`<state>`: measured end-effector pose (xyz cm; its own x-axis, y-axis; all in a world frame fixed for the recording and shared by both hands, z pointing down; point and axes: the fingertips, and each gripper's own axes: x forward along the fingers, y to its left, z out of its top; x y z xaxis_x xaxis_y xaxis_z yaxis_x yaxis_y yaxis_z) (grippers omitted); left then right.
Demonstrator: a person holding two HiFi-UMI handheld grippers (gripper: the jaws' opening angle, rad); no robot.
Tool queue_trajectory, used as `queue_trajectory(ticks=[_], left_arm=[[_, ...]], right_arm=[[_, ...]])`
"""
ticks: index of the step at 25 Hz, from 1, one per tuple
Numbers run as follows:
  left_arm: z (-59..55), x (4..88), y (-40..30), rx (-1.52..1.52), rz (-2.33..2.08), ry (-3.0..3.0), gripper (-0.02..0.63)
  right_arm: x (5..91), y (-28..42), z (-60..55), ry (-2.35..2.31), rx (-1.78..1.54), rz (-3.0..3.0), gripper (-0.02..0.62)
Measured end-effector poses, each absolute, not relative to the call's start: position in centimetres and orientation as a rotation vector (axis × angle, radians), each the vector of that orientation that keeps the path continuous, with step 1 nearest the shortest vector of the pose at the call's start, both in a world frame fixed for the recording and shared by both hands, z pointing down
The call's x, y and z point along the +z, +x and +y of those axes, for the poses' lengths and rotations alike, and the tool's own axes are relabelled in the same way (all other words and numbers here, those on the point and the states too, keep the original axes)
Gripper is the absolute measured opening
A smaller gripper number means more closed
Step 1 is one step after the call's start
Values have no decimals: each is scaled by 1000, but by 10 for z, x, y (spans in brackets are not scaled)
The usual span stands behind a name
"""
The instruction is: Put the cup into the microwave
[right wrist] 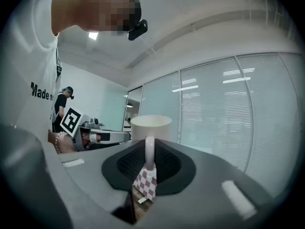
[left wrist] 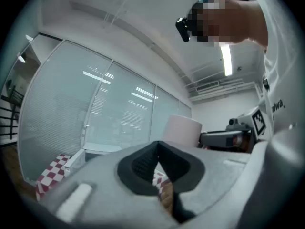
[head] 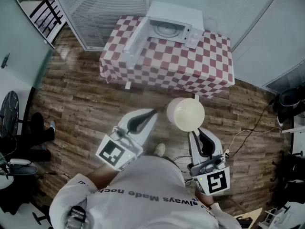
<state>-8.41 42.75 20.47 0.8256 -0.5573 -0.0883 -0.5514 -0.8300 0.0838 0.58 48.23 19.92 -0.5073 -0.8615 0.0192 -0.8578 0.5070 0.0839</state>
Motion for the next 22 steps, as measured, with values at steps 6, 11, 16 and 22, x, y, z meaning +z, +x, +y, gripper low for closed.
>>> queue_trajectory(ticks=[6,11,16,22], left_arm=[[430,203,-75,-171,-889,2954,3],[433,203,-59,-172,-880,2956,3],[438,208,-38,-168,-891,2946,3],[442,218,-17,-170,-912,2918,3]], right_arm=[[197,13,484,1529,-109,-2687,44],[196,27,487,1531,-110,-2694,44],[199,49,492,1536,-99,-2711,44],[204,71,494,1520,-93,-2712,44]])
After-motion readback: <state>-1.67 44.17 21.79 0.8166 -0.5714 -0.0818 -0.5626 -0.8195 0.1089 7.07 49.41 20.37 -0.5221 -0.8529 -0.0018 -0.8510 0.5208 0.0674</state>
